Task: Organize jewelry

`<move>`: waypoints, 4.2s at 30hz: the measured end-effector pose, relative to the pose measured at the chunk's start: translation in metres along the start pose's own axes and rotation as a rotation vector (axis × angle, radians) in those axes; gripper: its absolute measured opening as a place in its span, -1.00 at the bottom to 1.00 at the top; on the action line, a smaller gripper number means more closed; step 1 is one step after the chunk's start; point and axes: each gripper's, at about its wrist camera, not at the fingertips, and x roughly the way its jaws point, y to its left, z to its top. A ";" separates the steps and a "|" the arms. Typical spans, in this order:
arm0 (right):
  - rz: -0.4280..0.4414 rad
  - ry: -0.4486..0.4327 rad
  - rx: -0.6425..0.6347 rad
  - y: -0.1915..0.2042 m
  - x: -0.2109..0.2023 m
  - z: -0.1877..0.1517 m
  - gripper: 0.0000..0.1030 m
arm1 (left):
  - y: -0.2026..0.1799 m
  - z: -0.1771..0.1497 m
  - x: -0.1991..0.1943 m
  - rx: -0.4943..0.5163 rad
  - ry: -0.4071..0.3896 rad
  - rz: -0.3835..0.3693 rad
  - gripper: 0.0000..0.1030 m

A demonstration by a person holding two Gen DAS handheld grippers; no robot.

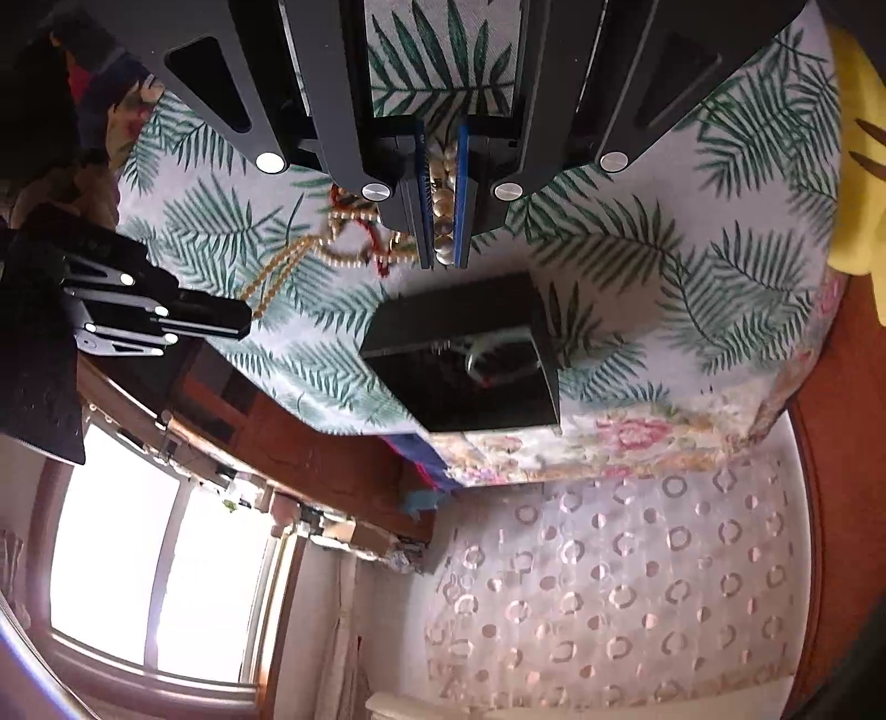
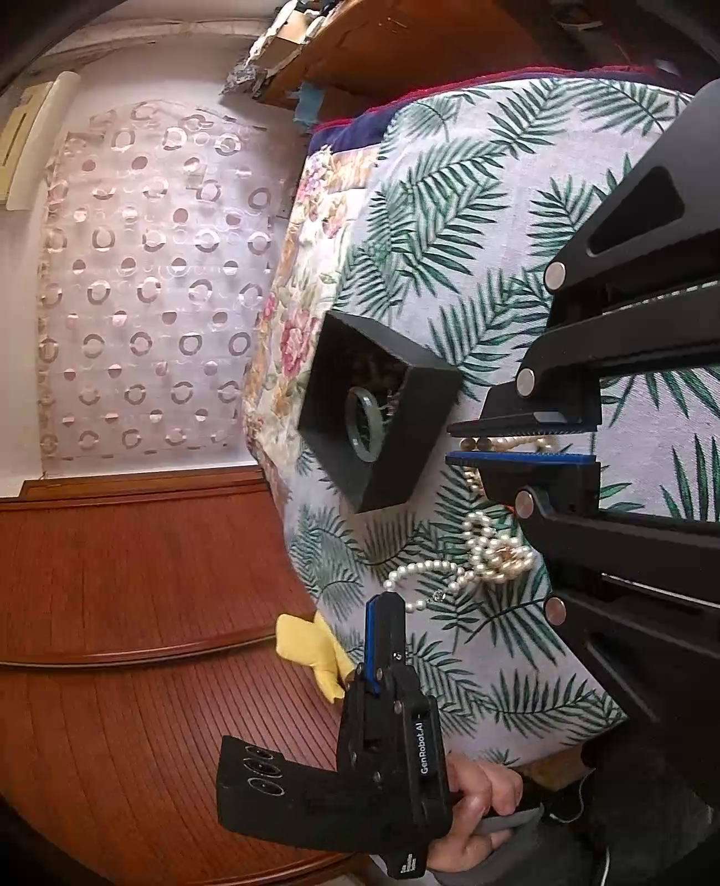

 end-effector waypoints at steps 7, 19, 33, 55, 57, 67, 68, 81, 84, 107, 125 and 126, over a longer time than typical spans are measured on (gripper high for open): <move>-0.005 -0.038 -0.013 0.003 -0.011 0.021 -0.89 | -0.006 0.027 -0.022 0.021 -0.073 0.003 -0.88; -0.024 -0.089 -0.042 0.004 -0.023 0.051 -0.89 | -0.016 0.071 -0.045 0.055 -0.162 0.013 -0.88; -0.048 -0.146 -0.064 -0.001 -0.031 0.094 -0.90 | -0.019 0.116 -0.055 0.085 -0.220 0.062 -0.88; -0.114 -0.214 -0.105 -0.014 -0.027 0.172 -0.89 | -0.013 0.177 -0.038 0.086 -0.238 0.119 -0.88; -0.120 -0.200 -0.110 -0.015 -0.019 0.174 -0.89 | -0.012 0.181 -0.034 0.084 -0.236 0.120 -0.88; -0.120 -0.069 -0.087 -0.031 0.046 0.139 -0.89 | 0.009 0.150 0.024 0.059 -0.120 0.117 -0.88; -0.113 -0.056 -0.078 -0.033 0.053 0.135 -0.89 | 0.013 0.145 0.031 0.051 -0.108 0.115 -0.88; -0.059 0.055 0.006 -0.050 0.110 0.091 -0.88 | 0.032 0.100 0.082 0.014 -0.008 0.110 -0.87; -0.055 0.059 0.005 -0.048 0.109 0.088 -0.76 | 0.033 0.095 0.080 0.017 -0.016 0.126 -0.82; 0.026 0.115 0.042 -0.003 0.062 -0.013 -0.42 | 0.019 -0.003 0.038 0.005 0.021 0.124 0.23; 0.050 0.274 -0.105 0.039 0.092 -0.034 -0.71 | 0.022 -0.047 0.027 -0.024 0.092 0.112 0.45; 0.043 0.273 -0.110 0.039 0.091 -0.034 -0.75 | 0.022 -0.048 0.027 -0.024 0.096 0.112 0.45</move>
